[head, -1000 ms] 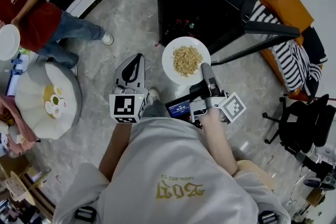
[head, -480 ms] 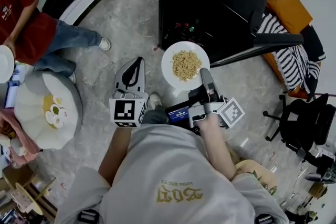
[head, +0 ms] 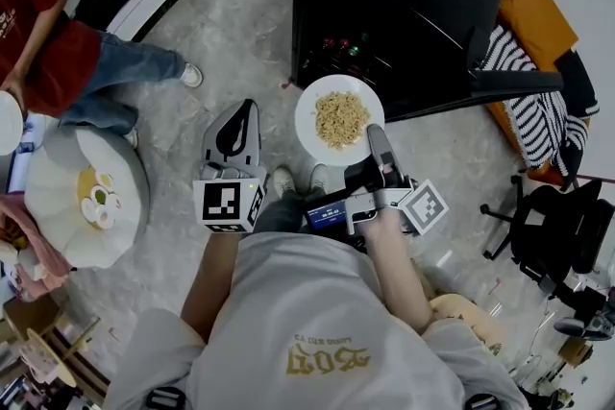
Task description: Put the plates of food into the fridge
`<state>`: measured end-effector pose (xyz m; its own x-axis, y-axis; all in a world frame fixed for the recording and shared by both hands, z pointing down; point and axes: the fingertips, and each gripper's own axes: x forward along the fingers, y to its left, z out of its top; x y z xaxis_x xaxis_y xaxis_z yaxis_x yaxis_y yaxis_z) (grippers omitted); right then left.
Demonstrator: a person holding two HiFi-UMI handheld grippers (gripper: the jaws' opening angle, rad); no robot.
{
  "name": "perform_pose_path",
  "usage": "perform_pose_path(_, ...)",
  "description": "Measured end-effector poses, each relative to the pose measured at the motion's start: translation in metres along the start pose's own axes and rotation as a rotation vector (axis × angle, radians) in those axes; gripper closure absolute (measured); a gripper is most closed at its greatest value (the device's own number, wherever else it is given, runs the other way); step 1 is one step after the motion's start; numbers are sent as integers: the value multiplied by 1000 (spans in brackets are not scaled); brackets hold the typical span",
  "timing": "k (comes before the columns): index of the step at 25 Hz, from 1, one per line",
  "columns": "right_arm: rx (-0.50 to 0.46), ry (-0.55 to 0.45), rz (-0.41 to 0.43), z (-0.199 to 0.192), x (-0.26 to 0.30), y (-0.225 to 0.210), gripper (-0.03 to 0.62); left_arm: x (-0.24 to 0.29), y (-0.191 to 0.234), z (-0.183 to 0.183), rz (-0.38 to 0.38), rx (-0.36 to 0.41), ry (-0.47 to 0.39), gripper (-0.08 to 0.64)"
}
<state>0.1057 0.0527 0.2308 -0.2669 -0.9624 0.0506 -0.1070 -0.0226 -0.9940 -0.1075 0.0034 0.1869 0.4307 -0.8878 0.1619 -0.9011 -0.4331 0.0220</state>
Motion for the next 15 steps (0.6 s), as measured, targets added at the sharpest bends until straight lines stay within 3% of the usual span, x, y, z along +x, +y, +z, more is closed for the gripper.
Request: perform_pose_path(15,-39,21,-9,7,6,-13,571,6,-5,-23,7,-3,35,554)
